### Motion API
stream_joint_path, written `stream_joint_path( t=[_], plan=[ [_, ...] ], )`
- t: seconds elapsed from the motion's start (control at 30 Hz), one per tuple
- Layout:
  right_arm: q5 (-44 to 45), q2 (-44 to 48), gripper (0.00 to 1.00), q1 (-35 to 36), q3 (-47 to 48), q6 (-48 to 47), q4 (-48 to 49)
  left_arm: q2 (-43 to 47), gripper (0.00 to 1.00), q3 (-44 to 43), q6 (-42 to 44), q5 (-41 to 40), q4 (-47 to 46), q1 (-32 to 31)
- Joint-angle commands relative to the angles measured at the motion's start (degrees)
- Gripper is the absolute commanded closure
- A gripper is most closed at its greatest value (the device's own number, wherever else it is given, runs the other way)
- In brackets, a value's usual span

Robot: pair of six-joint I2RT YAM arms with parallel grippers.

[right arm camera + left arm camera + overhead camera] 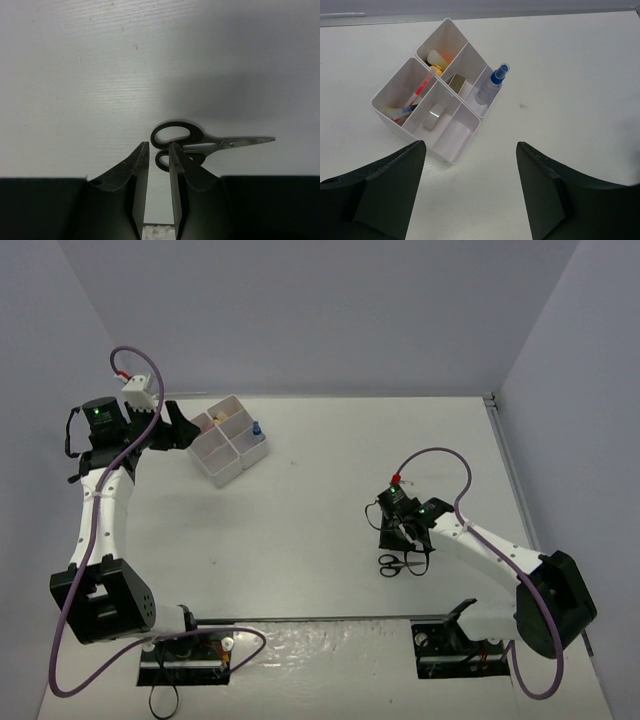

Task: Sort the stationery into containers
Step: Move the scissors to the center of the board.

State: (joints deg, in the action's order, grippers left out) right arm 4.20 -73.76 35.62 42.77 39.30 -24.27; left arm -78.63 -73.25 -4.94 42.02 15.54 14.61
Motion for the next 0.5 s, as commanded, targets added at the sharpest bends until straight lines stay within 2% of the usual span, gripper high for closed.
stream_joint_path(
  t=[0.0, 0.27, 0.47],
  plan=[
    [2.61, 2.66, 0.79, 1.95, -1.1, 5.88, 0.16, 2.1, 0.3, -1.43, -0.78, 1.48, -4.38, -0.34],
    [5.36, -1.93, 0.79, 4.88, -0.06, 5.7, 1.51, 2.87, 0.3, -0.93, -0.6, 1.68, -4.84, -0.29],
    [5.99, -3.22, 0.8, 4.81, -2.86, 5.43, 4.83, 2.78, 0.3, -1.19, -0.42, 1.48, -4.47, -0.2]
  ],
)
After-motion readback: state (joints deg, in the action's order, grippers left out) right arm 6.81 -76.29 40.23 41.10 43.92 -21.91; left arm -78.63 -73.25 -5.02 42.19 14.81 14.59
